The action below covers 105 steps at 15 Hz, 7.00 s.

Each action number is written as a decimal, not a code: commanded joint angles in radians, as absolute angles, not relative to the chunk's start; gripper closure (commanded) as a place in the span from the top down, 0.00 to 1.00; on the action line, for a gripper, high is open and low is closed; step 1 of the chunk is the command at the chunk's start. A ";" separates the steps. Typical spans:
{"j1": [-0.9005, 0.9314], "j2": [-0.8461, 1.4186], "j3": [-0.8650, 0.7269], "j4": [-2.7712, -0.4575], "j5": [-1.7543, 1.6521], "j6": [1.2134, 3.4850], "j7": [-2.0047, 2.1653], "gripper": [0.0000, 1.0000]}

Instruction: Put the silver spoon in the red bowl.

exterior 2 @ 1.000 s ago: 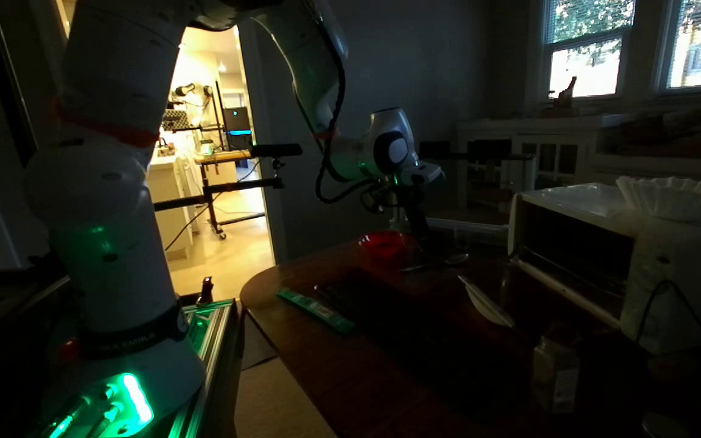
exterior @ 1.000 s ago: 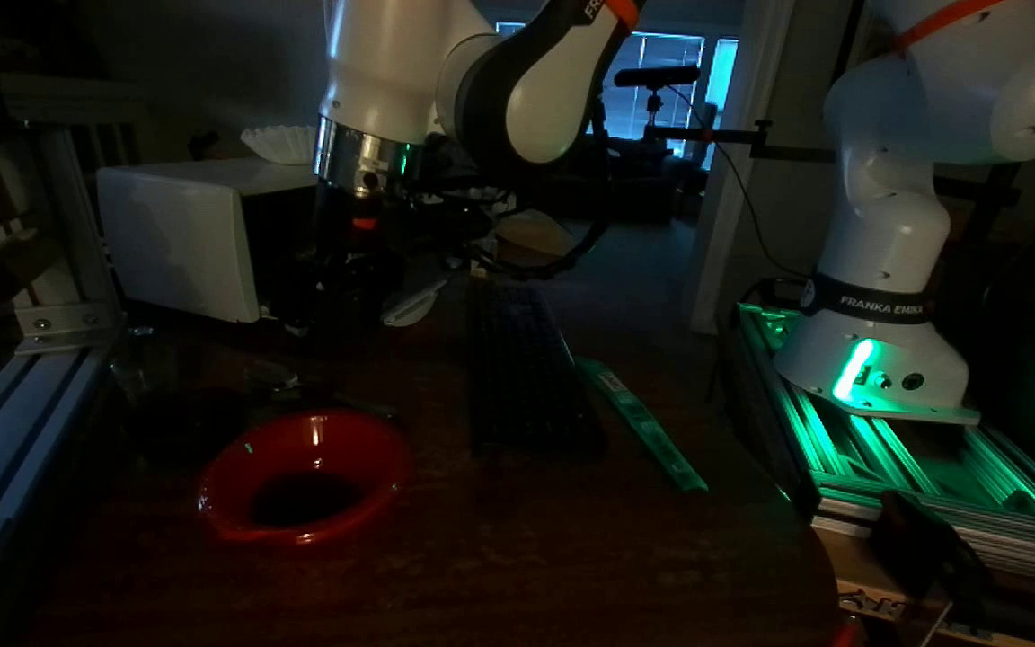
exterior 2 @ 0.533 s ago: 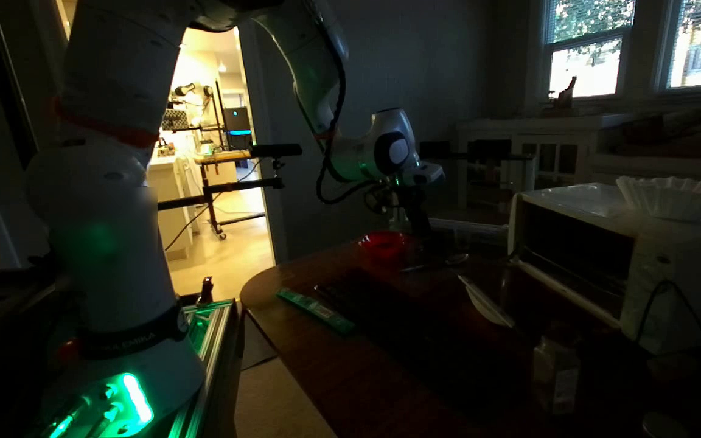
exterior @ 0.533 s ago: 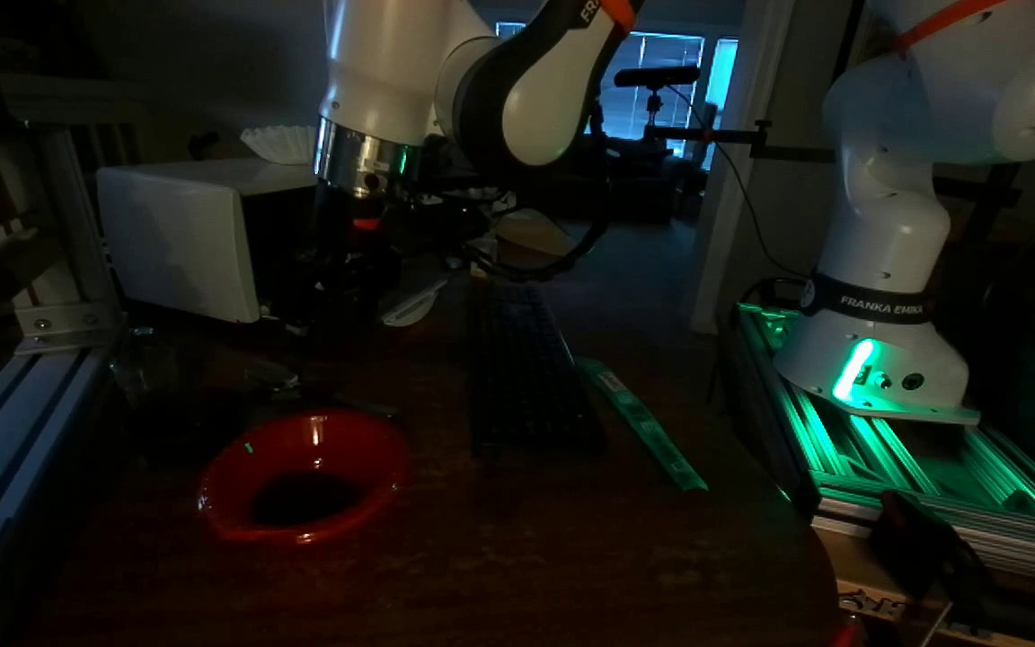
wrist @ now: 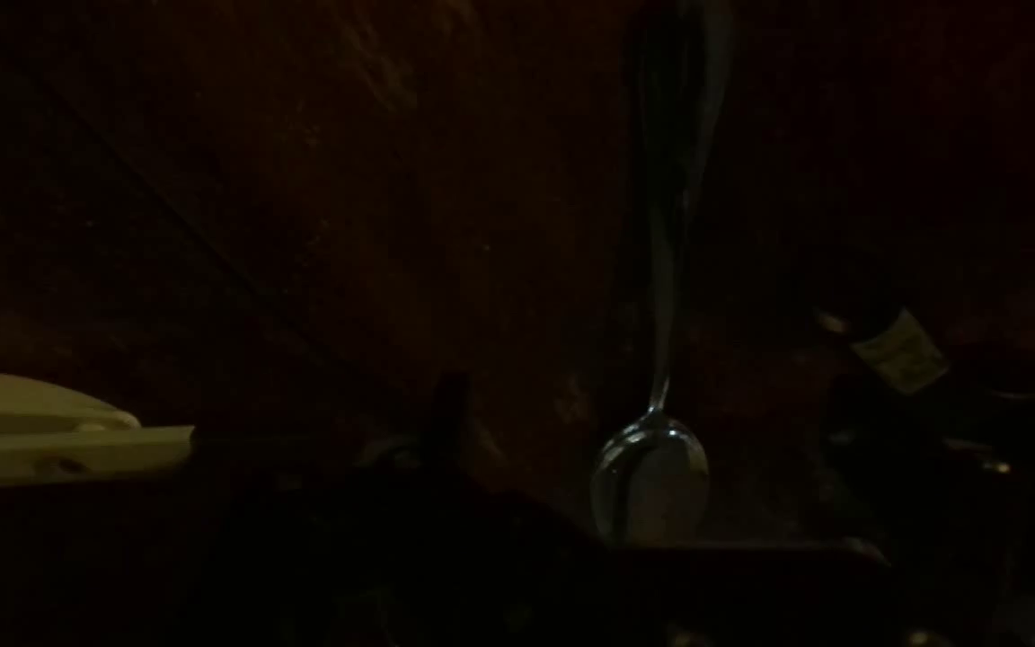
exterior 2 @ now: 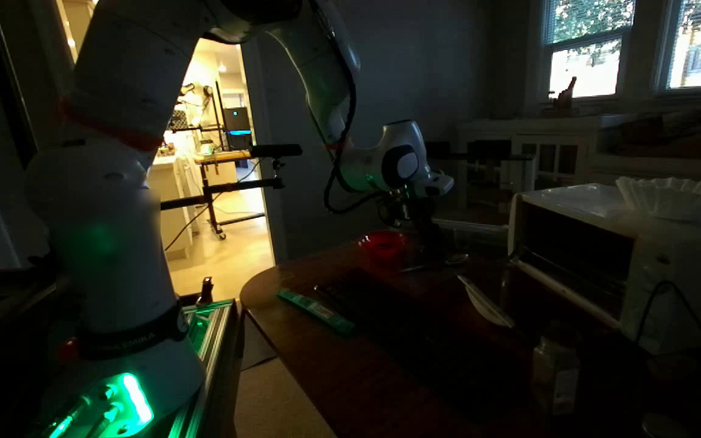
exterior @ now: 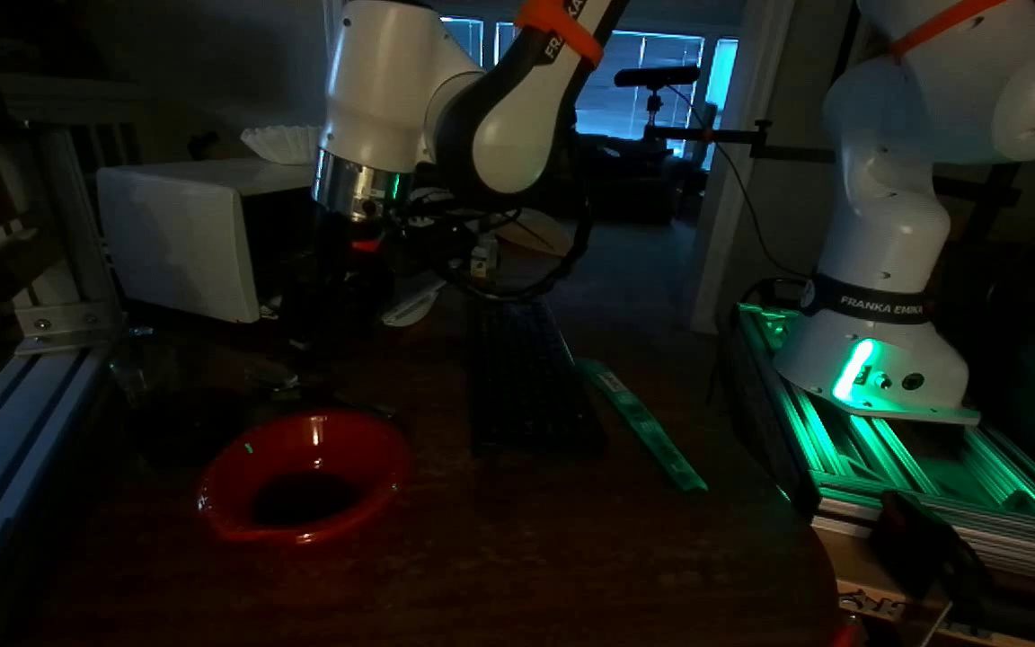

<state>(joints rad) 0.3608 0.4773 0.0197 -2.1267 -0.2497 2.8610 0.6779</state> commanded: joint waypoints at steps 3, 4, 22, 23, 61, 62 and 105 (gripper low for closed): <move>0.406 0.569 -0.022 -2.036 -0.182 2.862 0.635 1.00; 0.413 0.576 -0.027 -2.024 -0.175 2.852 0.632 1.00; 0.447 0.618 -0.032 -1.952 -0.118 2.739 0.583 0.69; 0.444 0.620 -0.030 -1.949 -0.119 2.727 0.581 0.68; 0.286 0.300 0.114 -2.026 0.017 2.386 0.299 0.02; 0.264 0.280 0.145 -2.022 0.055 2.354 0.232 0.02; 0.316 0.384 0.308 -2.048 -0.223 2.370 -0.404 0.02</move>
<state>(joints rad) 0.3029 0.3527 0.3158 -2.0547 -0.1695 2.3518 -0.4018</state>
